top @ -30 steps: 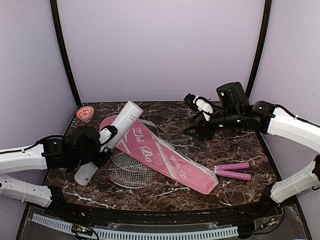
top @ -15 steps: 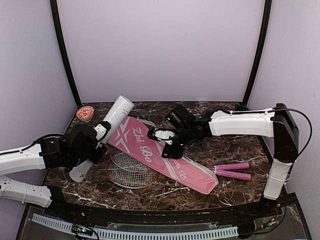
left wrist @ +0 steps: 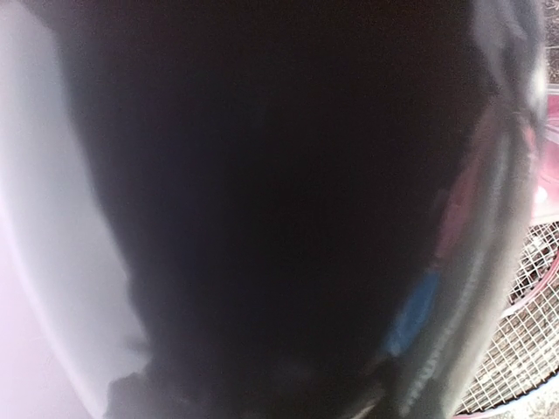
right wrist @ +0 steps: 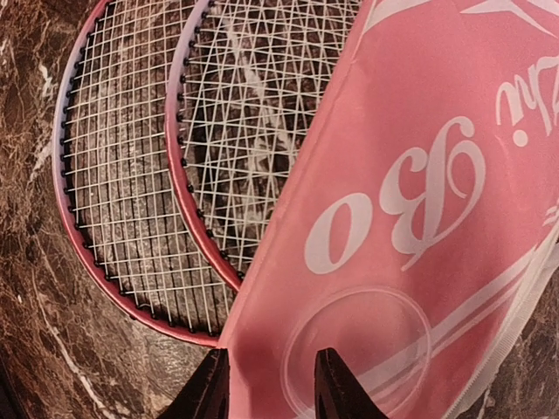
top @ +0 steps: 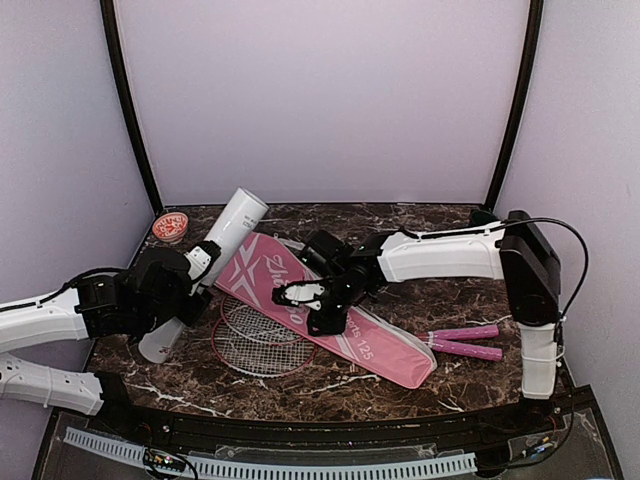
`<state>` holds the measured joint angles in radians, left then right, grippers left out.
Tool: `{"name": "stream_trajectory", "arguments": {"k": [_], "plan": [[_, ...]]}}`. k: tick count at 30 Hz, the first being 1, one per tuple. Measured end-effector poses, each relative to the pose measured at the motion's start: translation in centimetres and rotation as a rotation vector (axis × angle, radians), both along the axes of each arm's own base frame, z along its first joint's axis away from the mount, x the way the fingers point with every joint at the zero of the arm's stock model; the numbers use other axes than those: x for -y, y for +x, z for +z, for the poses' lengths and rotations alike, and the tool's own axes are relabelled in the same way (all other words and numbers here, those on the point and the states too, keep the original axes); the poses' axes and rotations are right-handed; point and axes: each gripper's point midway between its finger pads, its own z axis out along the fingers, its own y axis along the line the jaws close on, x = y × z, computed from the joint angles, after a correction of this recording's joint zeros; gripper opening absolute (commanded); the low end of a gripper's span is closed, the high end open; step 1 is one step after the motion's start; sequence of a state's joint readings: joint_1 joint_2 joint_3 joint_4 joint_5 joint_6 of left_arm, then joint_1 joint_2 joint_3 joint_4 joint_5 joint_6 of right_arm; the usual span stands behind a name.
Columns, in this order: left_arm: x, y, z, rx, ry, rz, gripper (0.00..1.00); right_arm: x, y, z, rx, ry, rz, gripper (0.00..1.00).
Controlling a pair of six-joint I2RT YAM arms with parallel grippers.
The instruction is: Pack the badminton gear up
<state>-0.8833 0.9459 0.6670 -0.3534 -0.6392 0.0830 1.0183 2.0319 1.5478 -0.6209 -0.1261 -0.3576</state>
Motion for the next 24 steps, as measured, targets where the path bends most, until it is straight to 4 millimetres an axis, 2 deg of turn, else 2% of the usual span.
{"name": "stream_trajectory", "arguments": {"k": [5,12,17,24], "plan": [[0.1,0.0,0.0,-0.001,-0.006,-0.007,0.42,-0.2,-0.3,-1.1,0.000,-0.042,0.005,0.29],[0.3,0.0,0.1,-0.003,-0.013,-0.014,0.42,0.3,0.7,-1.2,0.045,-0.080,-0.023,0.23],[0.4,0.0,0.1,-0.003,-0.015,-0.018,0.42,1.0,1.0,-2.3,0.056,-0.129,-0.038,0.19],[0.6,0.0,0.2,0.002,-0.019,-0.025,0.41,1.2,1.0,-2.6,0.063,-0.157,-0.045,0.02]]}}
